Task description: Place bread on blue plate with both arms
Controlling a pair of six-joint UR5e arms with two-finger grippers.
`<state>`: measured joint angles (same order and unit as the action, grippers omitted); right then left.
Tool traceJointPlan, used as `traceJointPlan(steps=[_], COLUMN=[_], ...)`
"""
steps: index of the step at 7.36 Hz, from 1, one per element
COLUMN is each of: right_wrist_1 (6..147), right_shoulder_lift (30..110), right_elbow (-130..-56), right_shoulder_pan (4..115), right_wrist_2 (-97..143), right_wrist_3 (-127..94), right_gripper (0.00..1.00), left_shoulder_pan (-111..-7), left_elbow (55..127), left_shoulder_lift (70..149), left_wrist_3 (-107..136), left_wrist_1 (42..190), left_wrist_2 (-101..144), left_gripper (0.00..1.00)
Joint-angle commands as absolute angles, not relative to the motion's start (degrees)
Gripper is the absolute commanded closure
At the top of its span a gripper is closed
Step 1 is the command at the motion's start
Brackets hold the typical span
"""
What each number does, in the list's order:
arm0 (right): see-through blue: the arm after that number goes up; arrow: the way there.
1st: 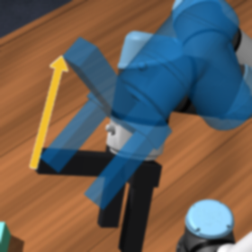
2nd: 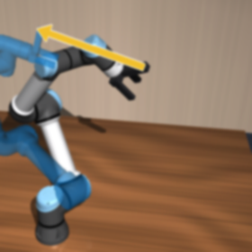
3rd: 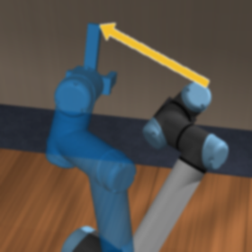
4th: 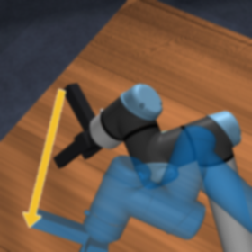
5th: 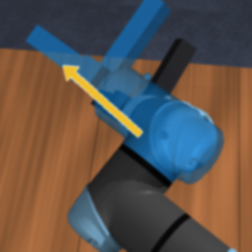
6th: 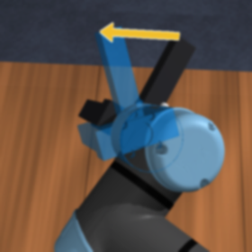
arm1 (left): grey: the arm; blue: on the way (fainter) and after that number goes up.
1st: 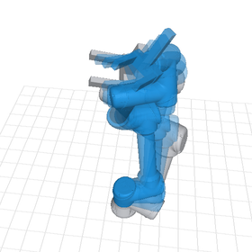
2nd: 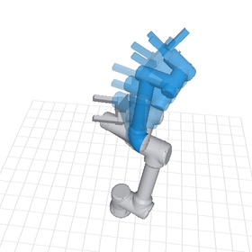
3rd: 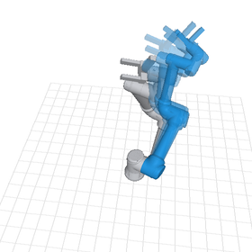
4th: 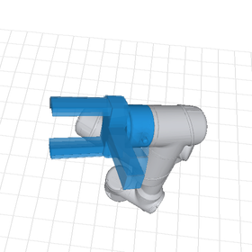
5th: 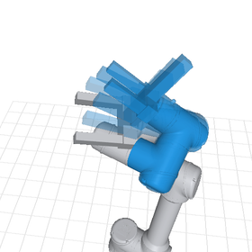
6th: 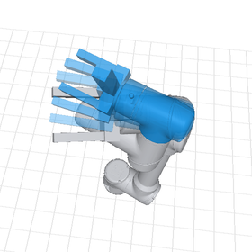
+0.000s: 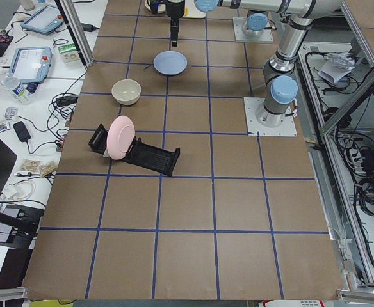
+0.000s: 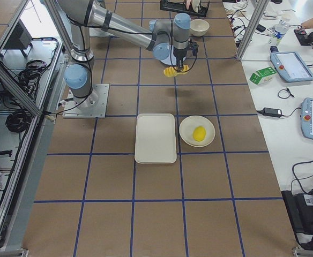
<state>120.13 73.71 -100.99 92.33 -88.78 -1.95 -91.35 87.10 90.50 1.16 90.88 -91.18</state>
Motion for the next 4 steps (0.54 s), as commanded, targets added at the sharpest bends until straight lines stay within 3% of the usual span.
traceJointPlan(steps=[1, 4], right_wrist_1=[118.83, 119.44], right_shoulder_lift=[67.7, 60.94], right_elbow=[-94.5, -88.08], right_shoulder_pan=[100.25, 107.2], right_wrist_2=[-86.84, -82.35], right_wrist_3=[-13.31, -23.72], right_gripper=[1.0, 1.0], left_shoulder_pan=[-91.32, -91.23], left_elbow=[87.1, 87.1], left_shoulder_lift=[90.44, 90.44], left_wrist_3=[1.14, 1.14], left_wrist_1=[90.88, 90.88], left_wrist_2=[-91.32, -91.32], left_gripper=[0.0, 0.0])
